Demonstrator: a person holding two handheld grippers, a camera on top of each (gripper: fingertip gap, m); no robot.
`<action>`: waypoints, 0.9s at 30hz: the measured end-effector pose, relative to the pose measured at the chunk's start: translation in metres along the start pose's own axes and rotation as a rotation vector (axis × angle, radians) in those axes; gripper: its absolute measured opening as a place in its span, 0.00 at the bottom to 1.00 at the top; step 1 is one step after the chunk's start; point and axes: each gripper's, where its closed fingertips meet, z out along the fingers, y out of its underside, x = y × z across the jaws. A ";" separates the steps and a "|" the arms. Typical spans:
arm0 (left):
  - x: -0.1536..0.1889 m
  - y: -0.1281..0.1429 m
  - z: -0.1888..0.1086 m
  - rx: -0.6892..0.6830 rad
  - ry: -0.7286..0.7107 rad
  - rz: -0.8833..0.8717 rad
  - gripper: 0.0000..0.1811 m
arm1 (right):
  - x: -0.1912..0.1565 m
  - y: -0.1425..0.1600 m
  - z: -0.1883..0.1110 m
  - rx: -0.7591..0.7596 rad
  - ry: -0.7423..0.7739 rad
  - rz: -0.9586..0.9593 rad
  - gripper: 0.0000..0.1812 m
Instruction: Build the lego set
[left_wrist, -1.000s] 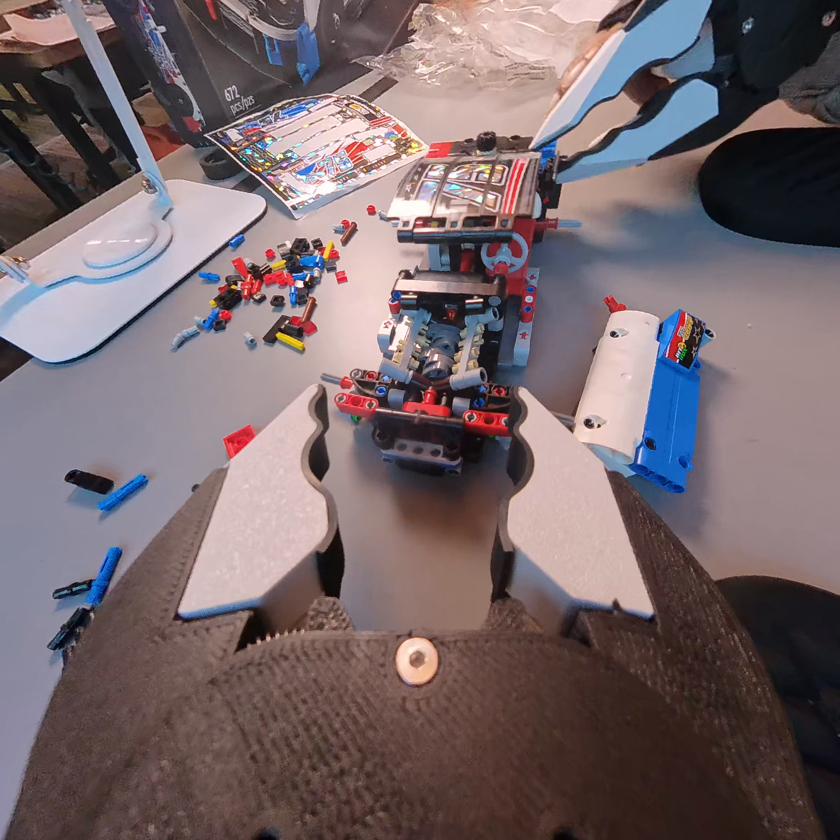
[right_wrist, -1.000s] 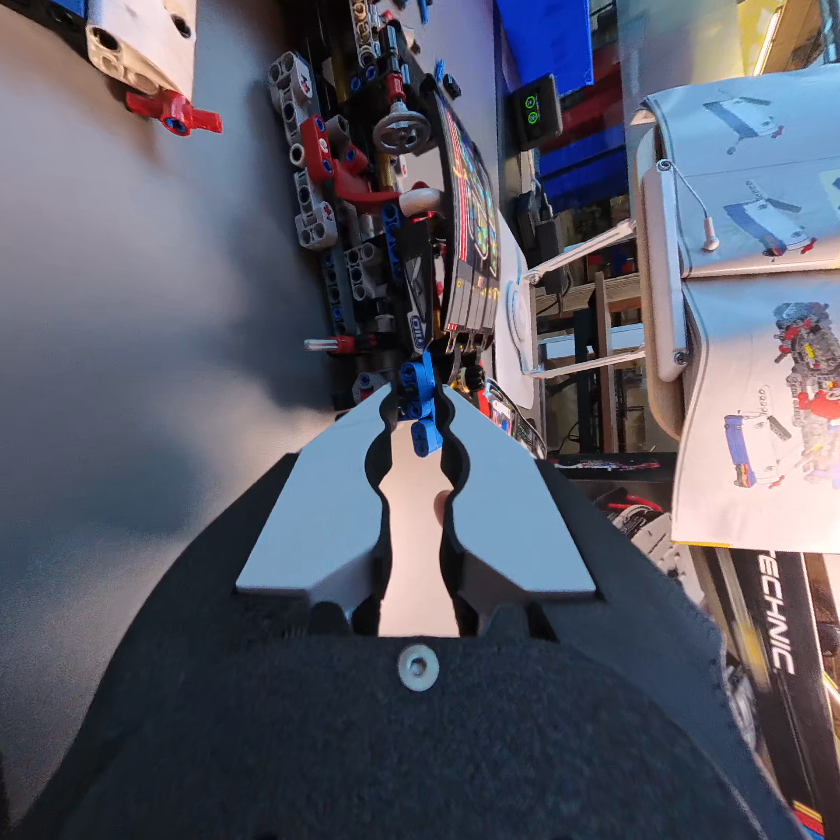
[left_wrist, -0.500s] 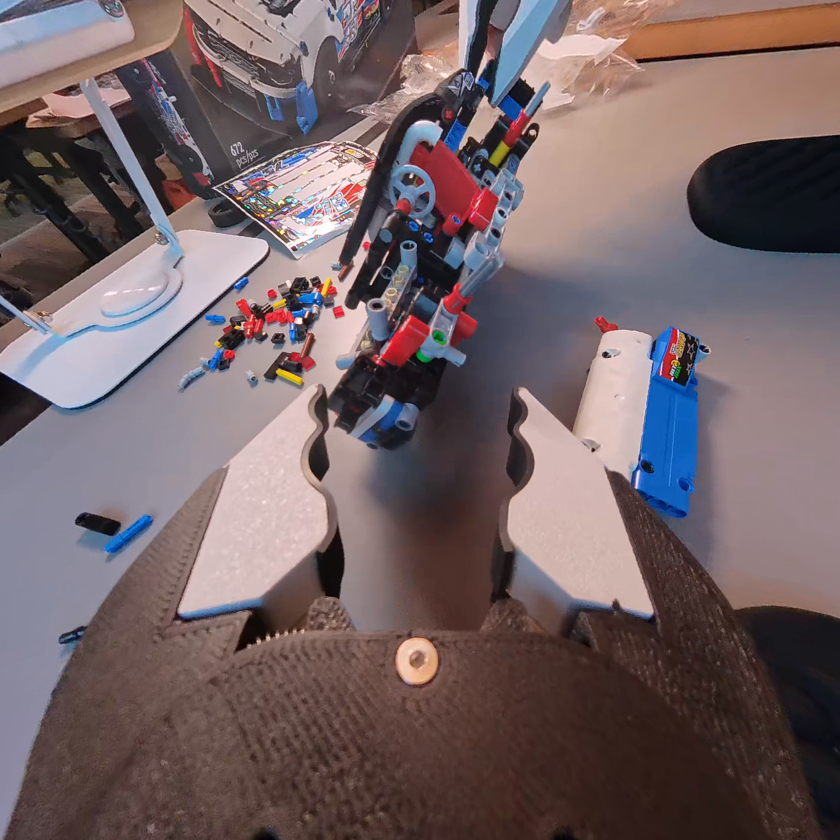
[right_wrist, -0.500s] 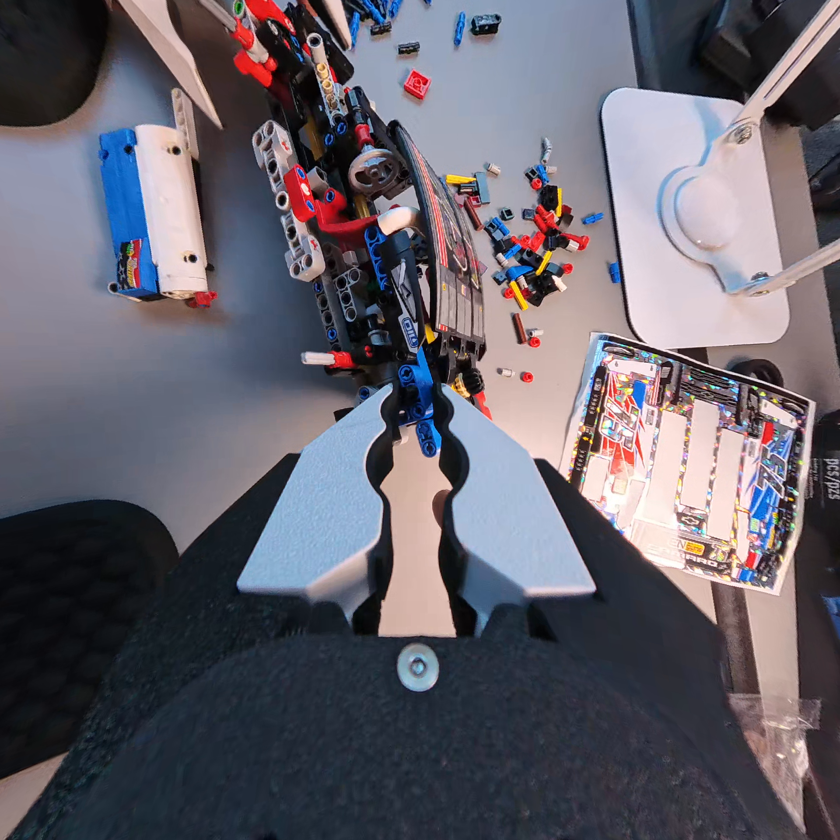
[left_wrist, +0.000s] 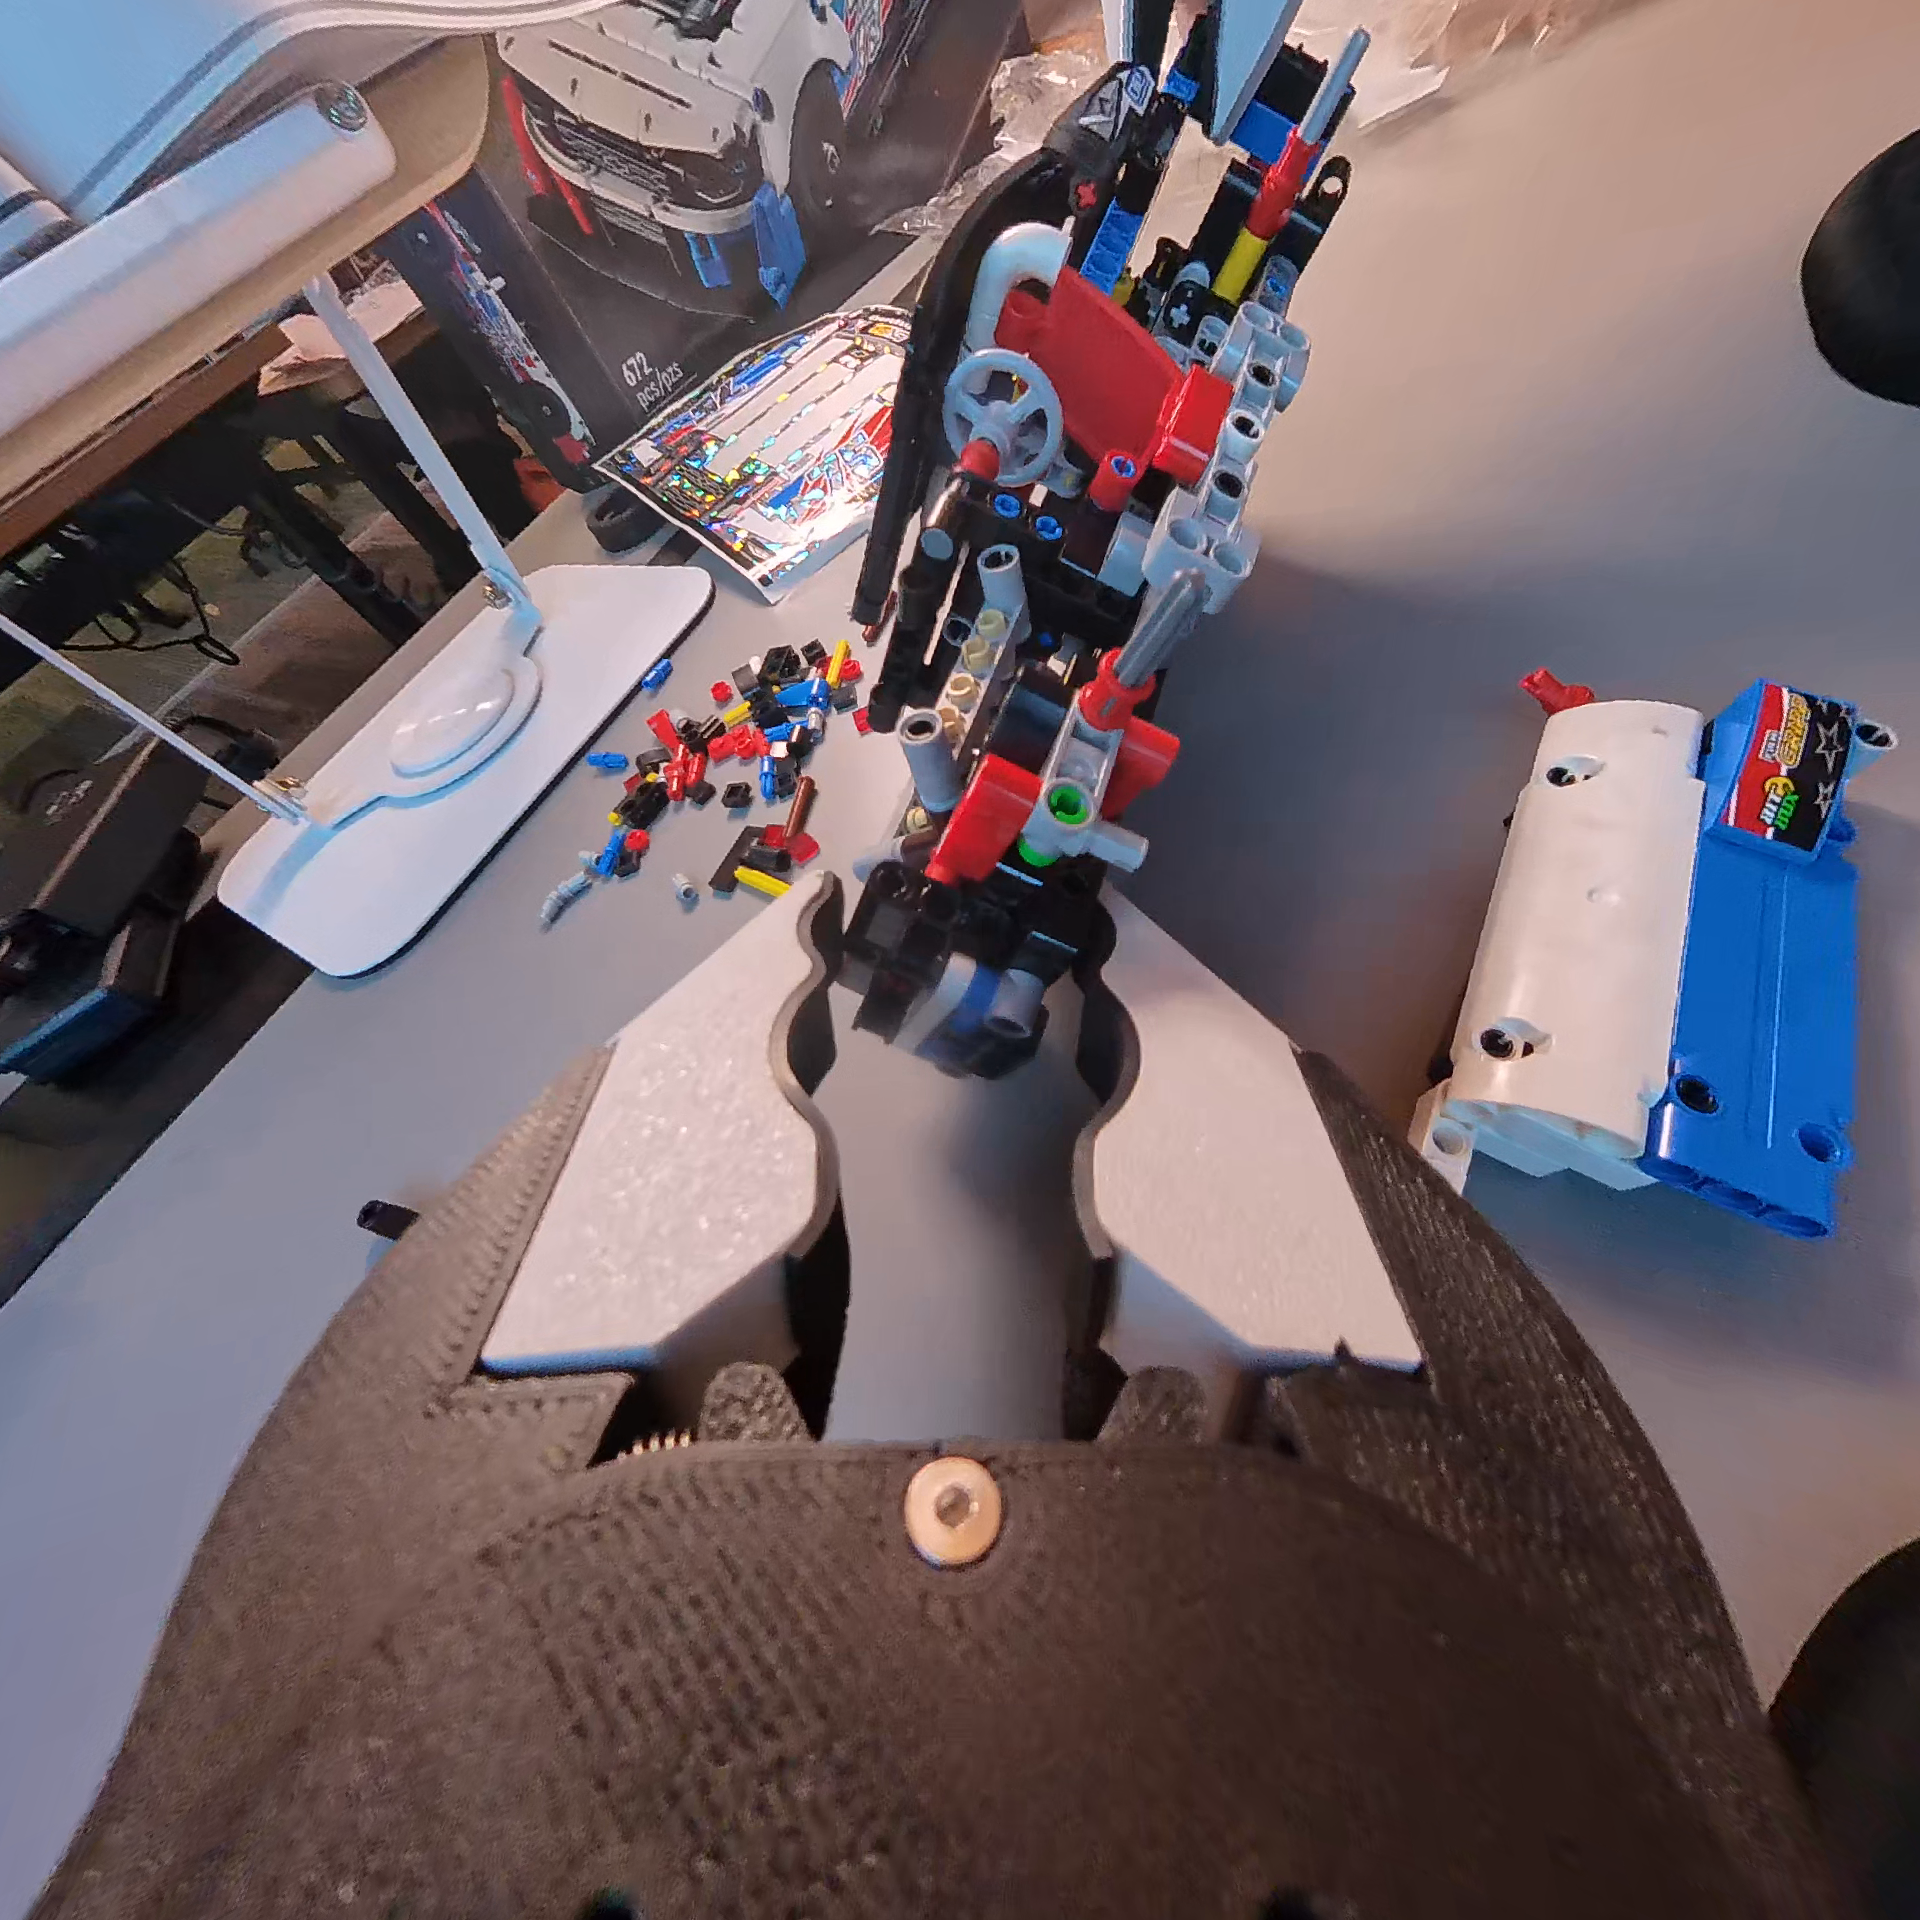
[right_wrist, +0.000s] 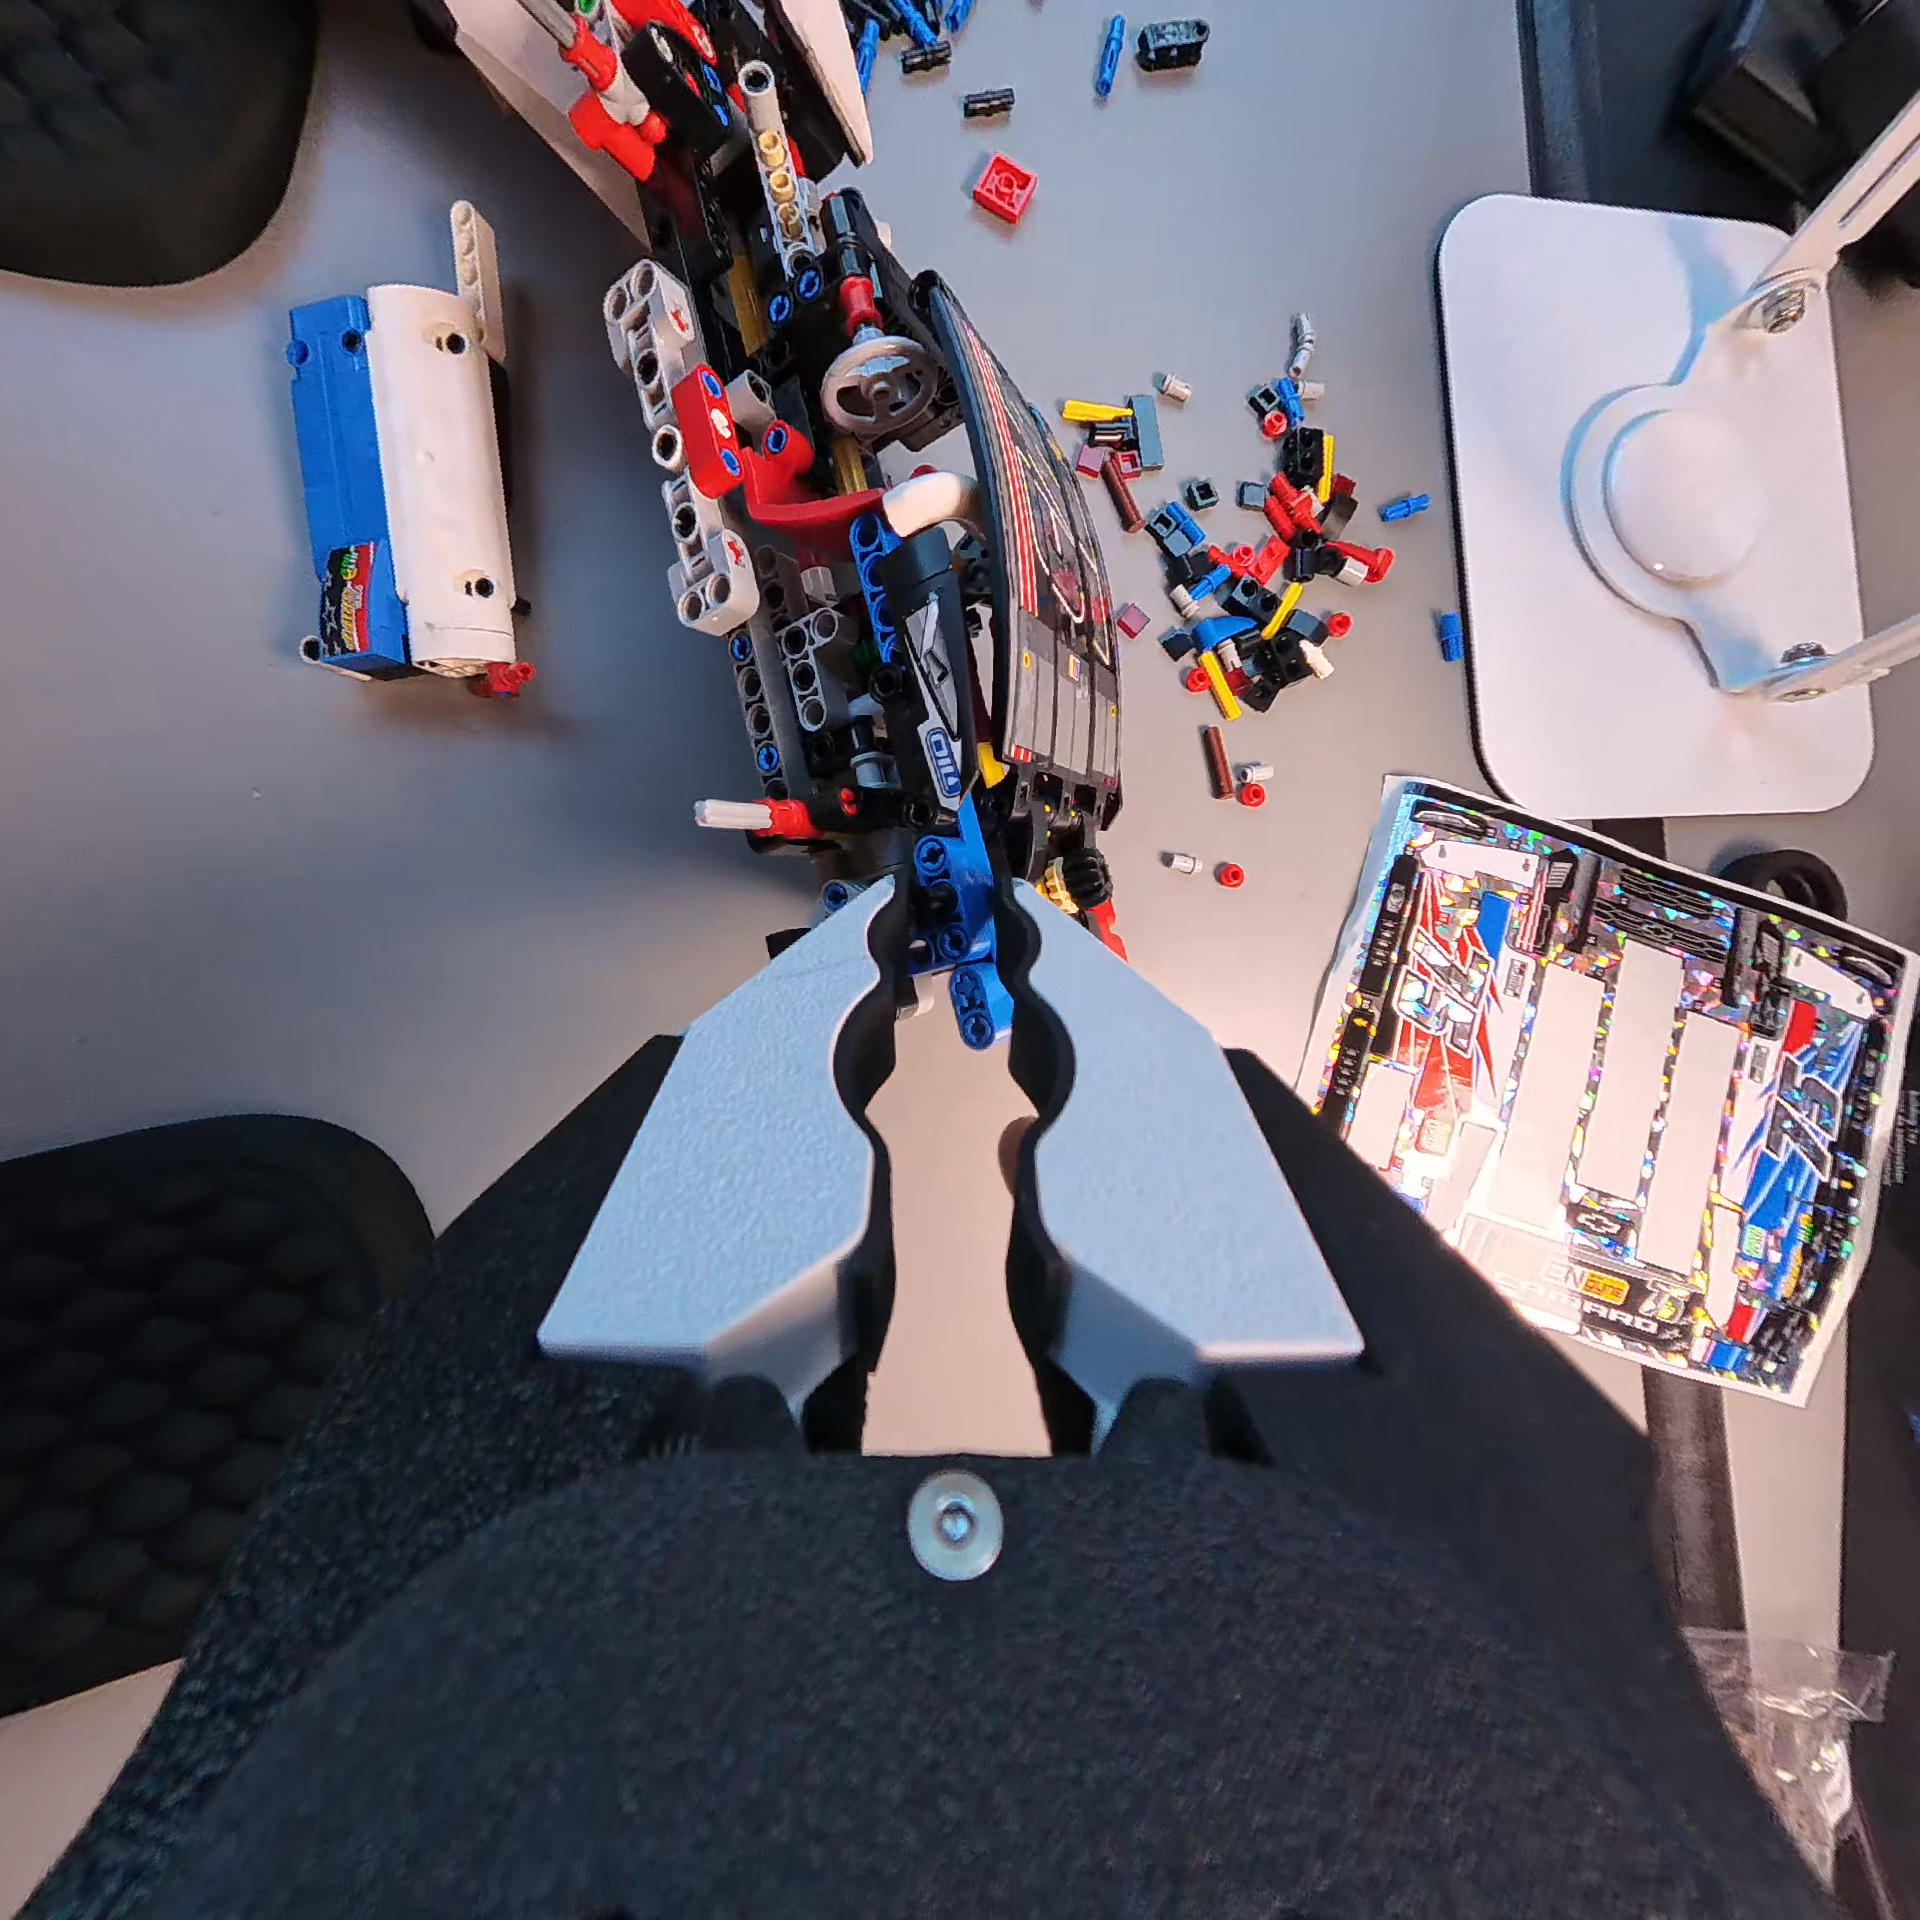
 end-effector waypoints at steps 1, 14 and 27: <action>0.000 0.000 0.000 -0.002 0.004 -0.001 0.23 | -0.001 -0.003 -0.001 0.012 0.004 -0.005 0.07; 0.003 -0.001 0.001 -0.004 0.019 0.004 0.23 | -0.002 -0.043 0.014 0.039 0.101 -0.066 0.06; 0.005 -0.002 0.000 0.005 0.035 0.004 0.23 | 0.004 -0.041 0.011 0.051 0.117 0.118 0.05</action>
